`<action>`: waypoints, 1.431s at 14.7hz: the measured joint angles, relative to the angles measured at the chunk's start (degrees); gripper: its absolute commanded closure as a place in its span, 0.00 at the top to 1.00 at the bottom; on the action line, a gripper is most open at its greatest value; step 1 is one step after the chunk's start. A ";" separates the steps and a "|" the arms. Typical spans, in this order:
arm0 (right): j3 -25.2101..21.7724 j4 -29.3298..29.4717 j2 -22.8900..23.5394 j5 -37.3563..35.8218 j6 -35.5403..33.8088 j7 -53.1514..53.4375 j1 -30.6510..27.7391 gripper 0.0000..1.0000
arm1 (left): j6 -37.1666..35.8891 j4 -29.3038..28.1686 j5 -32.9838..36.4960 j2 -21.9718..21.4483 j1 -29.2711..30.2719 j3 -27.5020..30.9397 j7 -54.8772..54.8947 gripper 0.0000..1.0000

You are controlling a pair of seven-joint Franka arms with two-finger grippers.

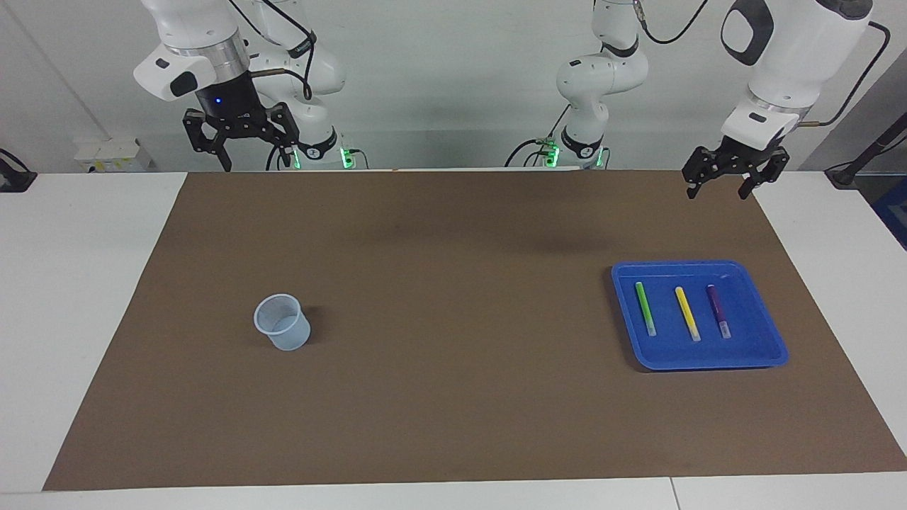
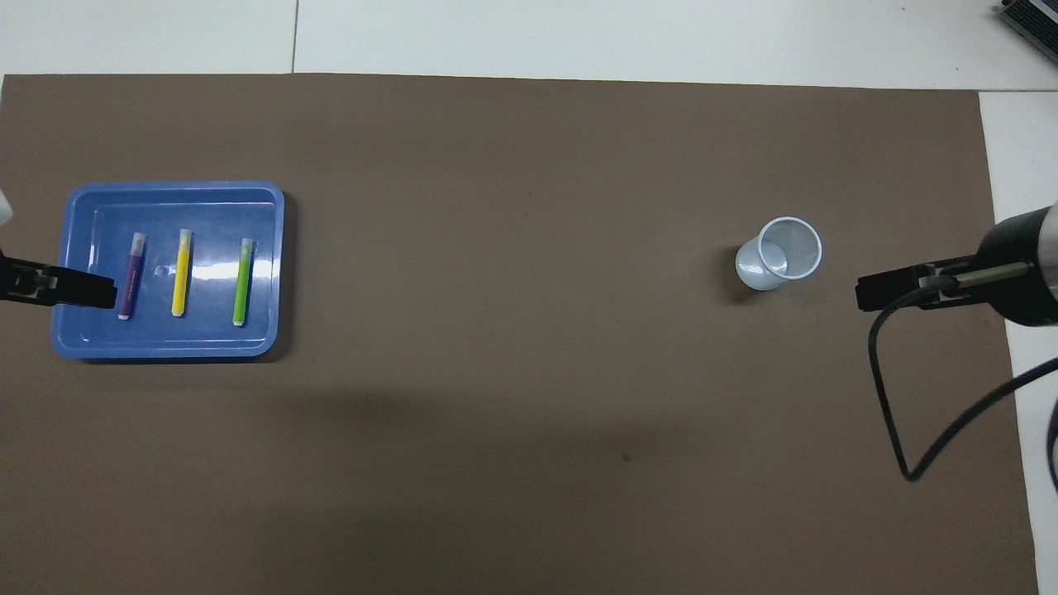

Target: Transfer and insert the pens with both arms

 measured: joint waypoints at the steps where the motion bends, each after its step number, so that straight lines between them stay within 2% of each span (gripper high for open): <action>1: 0.00 0.00 0.00 0.00 0.00 0.00 0.00 1.00 | 1.10 -0.67 -0.06 -0.21 0.58 0.03 0.09 0.99; 8: 0.16 0.00 0.00 0.00 0.00 0.00 0.15 1.00 | 14.21 -8.31 -0.16 0.84 1.79 0.02 5.57 0.99; 12: 0.16 0.00 0.00 0.00 0.00 -0.01 0.16 1.00 | 17.84 -9.10 -0.18 5.19 4.50 0.29 9.08 0.99; 21: 0.23 0.00 -0.02 0.00 0.00 -0.04 0.22 1.00 | 26.94 -8.43 -2.30 15.04 4.46 -0.21 9.30 0.99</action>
